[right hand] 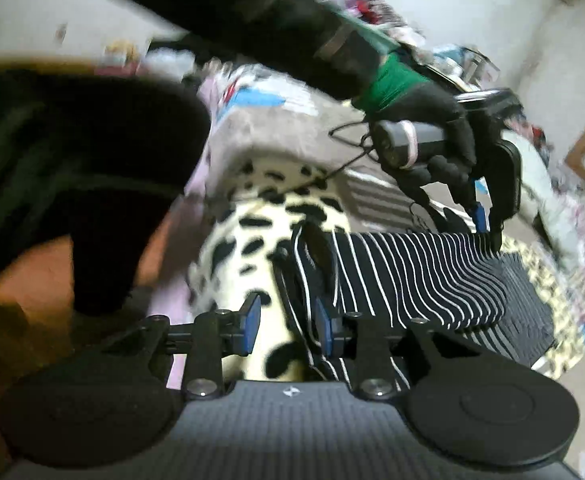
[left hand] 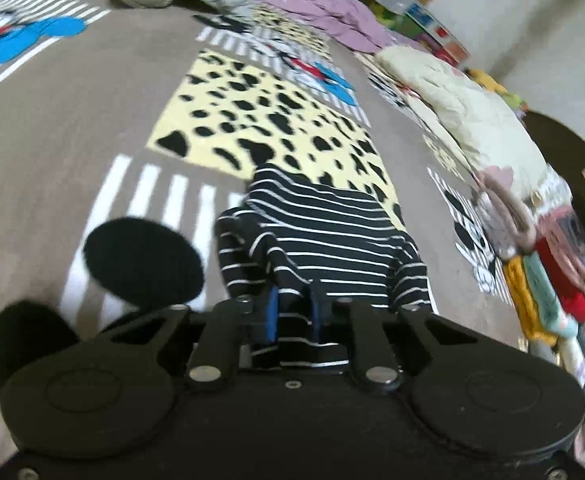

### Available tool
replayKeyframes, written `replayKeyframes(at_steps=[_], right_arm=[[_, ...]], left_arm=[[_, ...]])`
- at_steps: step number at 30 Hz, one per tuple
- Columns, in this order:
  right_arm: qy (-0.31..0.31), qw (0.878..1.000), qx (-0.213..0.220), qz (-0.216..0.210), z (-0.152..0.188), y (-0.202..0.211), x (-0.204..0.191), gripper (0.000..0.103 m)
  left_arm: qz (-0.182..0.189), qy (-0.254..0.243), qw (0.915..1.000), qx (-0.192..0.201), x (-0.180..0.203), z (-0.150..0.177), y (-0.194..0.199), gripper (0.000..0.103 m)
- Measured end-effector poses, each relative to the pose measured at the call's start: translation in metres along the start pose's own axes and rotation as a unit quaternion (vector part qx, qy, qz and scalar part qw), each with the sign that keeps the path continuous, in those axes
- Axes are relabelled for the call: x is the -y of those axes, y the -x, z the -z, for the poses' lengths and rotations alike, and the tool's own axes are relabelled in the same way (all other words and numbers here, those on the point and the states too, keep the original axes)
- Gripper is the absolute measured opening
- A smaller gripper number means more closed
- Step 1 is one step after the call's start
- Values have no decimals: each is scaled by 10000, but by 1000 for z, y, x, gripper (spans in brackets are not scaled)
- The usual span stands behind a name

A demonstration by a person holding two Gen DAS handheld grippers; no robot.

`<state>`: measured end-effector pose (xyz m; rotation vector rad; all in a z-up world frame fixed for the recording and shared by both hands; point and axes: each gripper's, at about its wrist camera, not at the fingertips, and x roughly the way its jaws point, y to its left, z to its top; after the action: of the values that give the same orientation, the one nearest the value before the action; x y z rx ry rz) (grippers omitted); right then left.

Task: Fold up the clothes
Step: 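Lay the folded hem down and open both tools over the garment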

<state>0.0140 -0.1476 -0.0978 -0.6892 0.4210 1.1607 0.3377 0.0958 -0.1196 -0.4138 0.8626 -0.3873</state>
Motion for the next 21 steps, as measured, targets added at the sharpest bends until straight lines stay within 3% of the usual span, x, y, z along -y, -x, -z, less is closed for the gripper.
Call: replayKeyframes(at_steps=[3, 6, 10, 13, 16, 21], right_arm=[[-729, 9963, 176, 408, -10, -3, 34, 30], [-1515, 9841, 376, 841, -20, -19, 84, 30], [-1774, 9776, 254, 1105, -24, -61, 135, 30], [-2076, 9703, -433, 1167, -4, -103, 167, 29], [-2341, 9665, -441, 961, 13, -108, 182, 26], [-1996, 9723, -404, 1151, 0, -98, 170, 26]], left_arm=[[201, 112, 9997, 46, -4, -1, -3, 4], [469, 519, 9974, 185, -16, -1, -7, 4], [483, 796, 9953, 259, -28, -2, -17, 3], [185, 578, 9982, 18, -31, -4, -27, 4], [130, 215, 9997, 2, -25, -7, -21, 4], [-118, -552, 9981, 225, -11, 2, 11, 6]])
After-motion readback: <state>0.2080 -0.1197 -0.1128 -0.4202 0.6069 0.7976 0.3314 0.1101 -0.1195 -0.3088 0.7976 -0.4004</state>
